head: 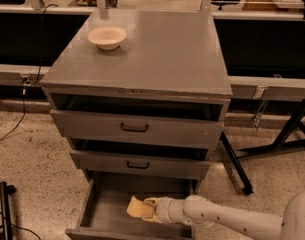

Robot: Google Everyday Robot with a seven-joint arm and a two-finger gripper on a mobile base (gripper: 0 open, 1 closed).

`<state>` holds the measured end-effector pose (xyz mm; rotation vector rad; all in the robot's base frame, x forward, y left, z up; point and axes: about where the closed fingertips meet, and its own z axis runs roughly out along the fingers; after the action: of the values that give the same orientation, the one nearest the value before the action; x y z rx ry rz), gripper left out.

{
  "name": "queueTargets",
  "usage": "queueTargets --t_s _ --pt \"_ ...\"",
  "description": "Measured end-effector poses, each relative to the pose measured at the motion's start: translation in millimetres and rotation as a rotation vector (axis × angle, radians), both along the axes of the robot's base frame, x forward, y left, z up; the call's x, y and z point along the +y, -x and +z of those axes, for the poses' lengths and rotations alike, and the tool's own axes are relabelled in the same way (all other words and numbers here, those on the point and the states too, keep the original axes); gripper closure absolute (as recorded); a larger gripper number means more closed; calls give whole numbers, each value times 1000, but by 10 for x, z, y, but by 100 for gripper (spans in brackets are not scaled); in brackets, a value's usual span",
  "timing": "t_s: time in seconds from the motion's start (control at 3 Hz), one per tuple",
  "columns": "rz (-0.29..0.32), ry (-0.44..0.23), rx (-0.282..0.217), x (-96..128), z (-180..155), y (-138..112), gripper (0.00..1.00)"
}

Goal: Pick sponge from bottom drawer and place on counter

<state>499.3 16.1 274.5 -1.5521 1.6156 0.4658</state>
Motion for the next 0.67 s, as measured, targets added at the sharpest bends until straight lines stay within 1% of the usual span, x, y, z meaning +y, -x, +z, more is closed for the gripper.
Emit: queueTargets --t_s 0.33,0.67 --pt "135 27 -38 -168 554 209 100" --pt "213 14 -106 -430 1134 181 100"
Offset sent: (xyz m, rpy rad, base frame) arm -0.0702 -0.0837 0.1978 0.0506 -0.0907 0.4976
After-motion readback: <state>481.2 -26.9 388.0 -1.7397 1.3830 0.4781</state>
